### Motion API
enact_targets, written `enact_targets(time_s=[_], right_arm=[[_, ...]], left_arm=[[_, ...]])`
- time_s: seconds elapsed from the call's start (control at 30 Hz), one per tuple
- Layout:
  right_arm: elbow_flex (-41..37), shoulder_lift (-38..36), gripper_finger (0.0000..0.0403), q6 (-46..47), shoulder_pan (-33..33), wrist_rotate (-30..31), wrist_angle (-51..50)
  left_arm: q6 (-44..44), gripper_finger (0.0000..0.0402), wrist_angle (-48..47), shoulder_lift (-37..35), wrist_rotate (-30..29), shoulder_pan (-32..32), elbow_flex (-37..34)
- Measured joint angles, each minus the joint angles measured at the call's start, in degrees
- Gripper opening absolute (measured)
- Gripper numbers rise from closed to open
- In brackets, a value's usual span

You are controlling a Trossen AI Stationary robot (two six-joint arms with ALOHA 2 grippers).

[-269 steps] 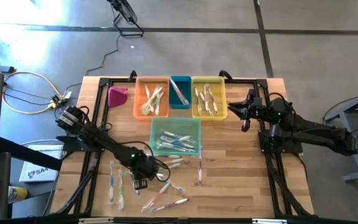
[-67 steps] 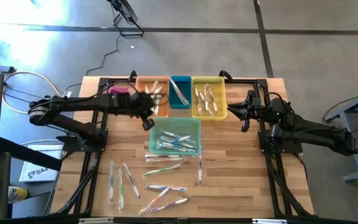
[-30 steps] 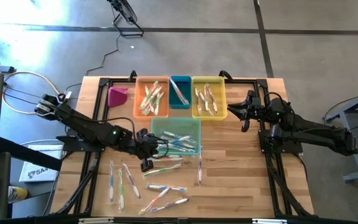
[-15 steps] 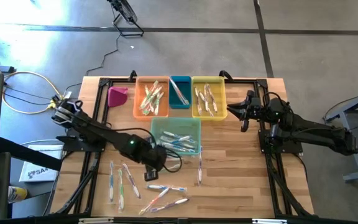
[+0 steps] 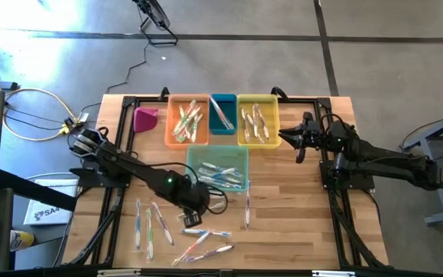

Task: Pick & Place Toothbrushes
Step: Put the green toothbrush into the orange bin

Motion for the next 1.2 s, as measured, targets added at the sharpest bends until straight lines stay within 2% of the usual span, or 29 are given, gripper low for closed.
enact_targets(time_s=[0.2,0.33,0.63,0.83,0.97,1.2], right_arm=[[0.0,0.5,0.0055,0.0,0.0,0.0,0.0],[0.0,0.5,0.0055,0.0,0.0,0.0,0.0],[0.0,0.5,0.0055,0.0,0.0,0.0,0.0],[0.0,0.5,0.0055,0.1,0.0,0.0,0.0],[0.0,0.5,0.0055,0.2,0.0,0.0,0.0],[0.0,0.6,0.0055,0.4,0.0,-0.2,0.0]], left_arm=[[-10.2,0.0098,-1.6,0.2,0.2,0.0,-0.8],[-16.1,0.0125,-2.0,0.3,0.5,0.0,-2.0],[-16.2,0.0122,-1.8,0.2,4.9,-0.9,-5.9],[-12.7,0.012,4.0,0.2,5.2,-3.1,-7.6],[-10.1,0.012,7.5,0.2,3.9,-4.0,-7.6],[-10.3,0.0119,7.3,0.9,-0.3,-4.2,-7.6]])
